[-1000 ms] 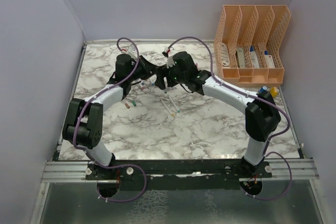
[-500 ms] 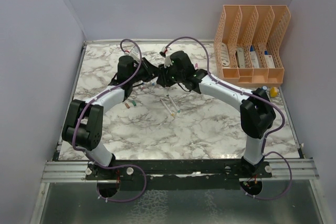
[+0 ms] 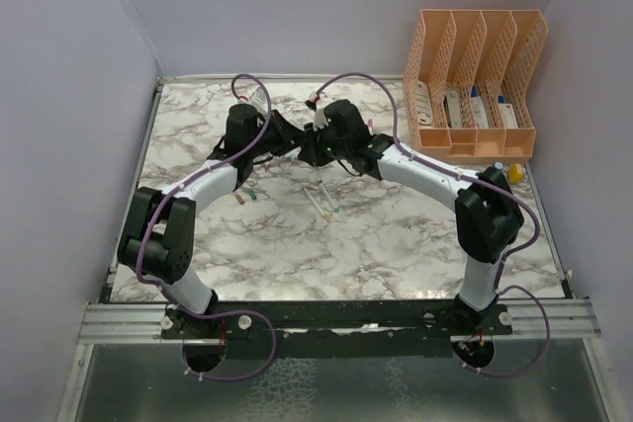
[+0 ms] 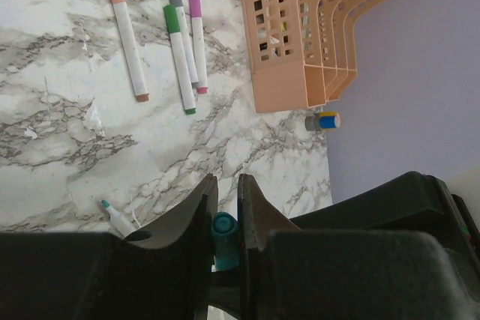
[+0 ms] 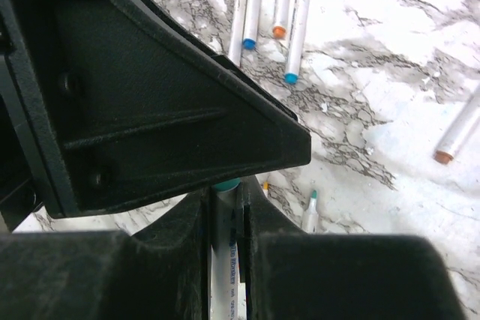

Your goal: Open the pen caps

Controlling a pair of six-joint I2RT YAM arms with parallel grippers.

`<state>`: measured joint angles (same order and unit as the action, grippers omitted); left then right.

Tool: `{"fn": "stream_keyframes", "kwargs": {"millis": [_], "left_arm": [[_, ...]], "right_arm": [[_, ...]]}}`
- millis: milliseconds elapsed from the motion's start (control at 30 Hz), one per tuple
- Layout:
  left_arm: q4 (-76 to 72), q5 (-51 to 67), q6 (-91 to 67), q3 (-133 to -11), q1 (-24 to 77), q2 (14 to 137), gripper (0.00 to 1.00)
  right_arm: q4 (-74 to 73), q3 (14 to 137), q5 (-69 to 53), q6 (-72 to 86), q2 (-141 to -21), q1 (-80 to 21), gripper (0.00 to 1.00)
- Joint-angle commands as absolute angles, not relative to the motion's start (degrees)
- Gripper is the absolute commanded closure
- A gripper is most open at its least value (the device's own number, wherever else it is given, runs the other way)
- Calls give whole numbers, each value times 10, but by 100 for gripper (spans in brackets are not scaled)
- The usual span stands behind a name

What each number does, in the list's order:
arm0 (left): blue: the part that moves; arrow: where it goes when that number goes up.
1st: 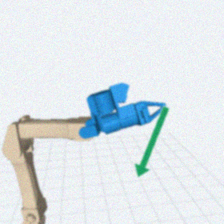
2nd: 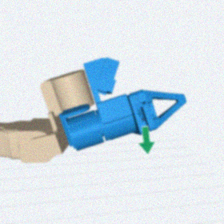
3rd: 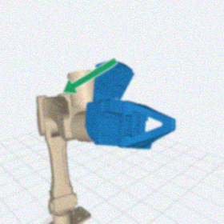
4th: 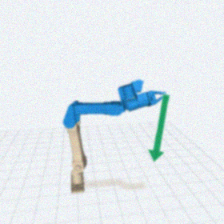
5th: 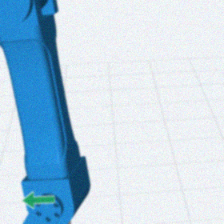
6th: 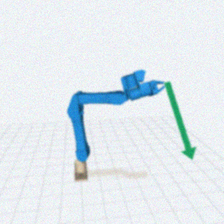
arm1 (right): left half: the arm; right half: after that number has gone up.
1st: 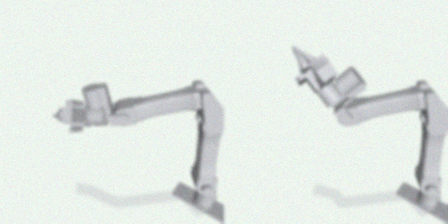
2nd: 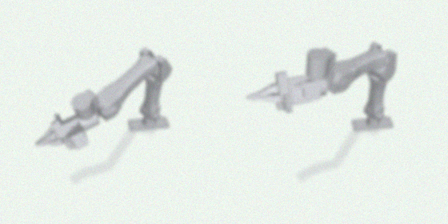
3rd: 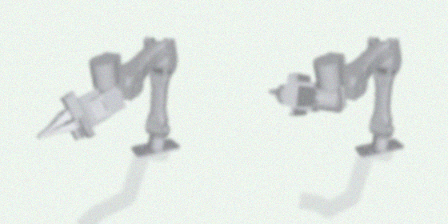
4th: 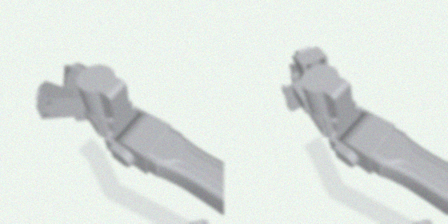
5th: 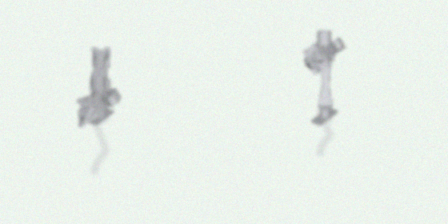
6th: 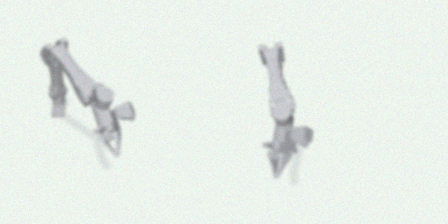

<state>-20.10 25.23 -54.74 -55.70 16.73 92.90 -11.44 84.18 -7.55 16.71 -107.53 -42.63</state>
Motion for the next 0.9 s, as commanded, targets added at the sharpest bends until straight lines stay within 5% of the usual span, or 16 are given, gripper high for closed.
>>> {"fn": "stream_keyframes", "kwargs": {"millis": [0,400,867], "left_arm": [[-203,191,-530,-613,168,944,100],[-172,173,-512,-660,153,994,100],[60,86,-374,-582,142,885,100]], "right_arm": [[-127,771,-86,169,-1011,-432,99],[-147,638,-50,190,-891,-432,99],[-175,685,149,119,-955,-422,99]]}}
